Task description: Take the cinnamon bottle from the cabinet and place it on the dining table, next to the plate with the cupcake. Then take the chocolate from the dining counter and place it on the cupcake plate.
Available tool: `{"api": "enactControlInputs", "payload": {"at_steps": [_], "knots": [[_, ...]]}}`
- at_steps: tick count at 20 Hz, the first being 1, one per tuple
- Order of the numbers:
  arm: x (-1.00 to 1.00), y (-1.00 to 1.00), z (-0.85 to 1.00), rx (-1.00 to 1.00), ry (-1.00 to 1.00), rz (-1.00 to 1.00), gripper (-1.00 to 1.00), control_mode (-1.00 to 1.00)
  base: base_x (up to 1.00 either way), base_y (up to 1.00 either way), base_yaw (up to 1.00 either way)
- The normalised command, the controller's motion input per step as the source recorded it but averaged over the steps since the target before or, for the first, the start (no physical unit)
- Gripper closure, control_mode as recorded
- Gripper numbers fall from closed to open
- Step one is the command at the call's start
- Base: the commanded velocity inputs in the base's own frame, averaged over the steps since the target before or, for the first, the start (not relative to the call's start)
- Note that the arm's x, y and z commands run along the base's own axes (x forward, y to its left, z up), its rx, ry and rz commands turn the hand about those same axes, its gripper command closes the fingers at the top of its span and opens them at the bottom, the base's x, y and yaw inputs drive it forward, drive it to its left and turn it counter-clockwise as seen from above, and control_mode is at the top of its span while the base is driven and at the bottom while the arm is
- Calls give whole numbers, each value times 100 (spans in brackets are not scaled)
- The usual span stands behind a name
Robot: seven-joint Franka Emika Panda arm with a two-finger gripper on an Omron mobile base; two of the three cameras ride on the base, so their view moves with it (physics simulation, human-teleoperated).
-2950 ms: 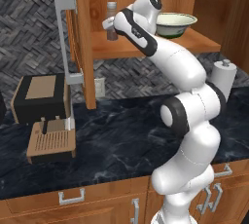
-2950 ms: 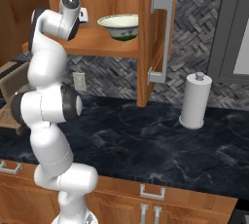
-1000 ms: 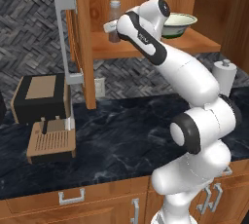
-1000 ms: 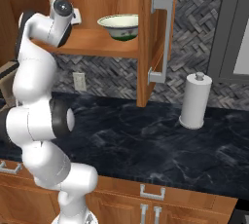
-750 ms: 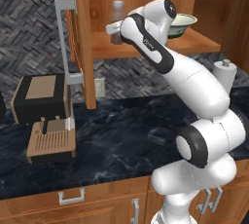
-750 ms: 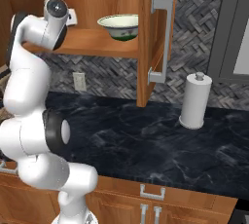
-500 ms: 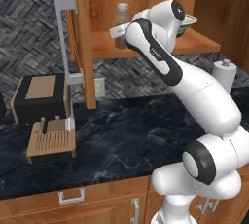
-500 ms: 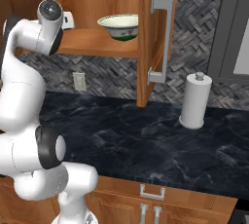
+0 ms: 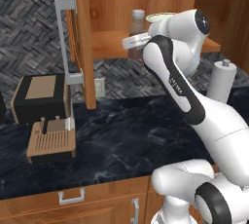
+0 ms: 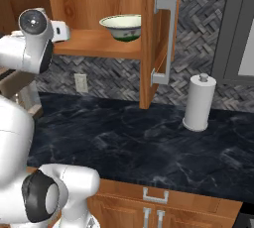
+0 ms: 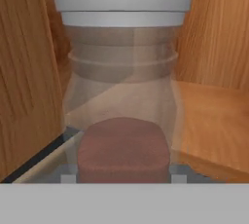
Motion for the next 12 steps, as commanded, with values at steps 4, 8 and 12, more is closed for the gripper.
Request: {"api": "enactControlInputs", "payload": {"at_steps": [4, 8, 12], "knots": [[-93, -17, 0, 0, 0, -11, 100, -100, 0, 0, 0], [-86, -19, 0, 0, 0, -16, 100, -100, 0, 0, 0], [-74, -35, -10, 0, 1, -15, 100, -100, 0, 0, 0]]}}
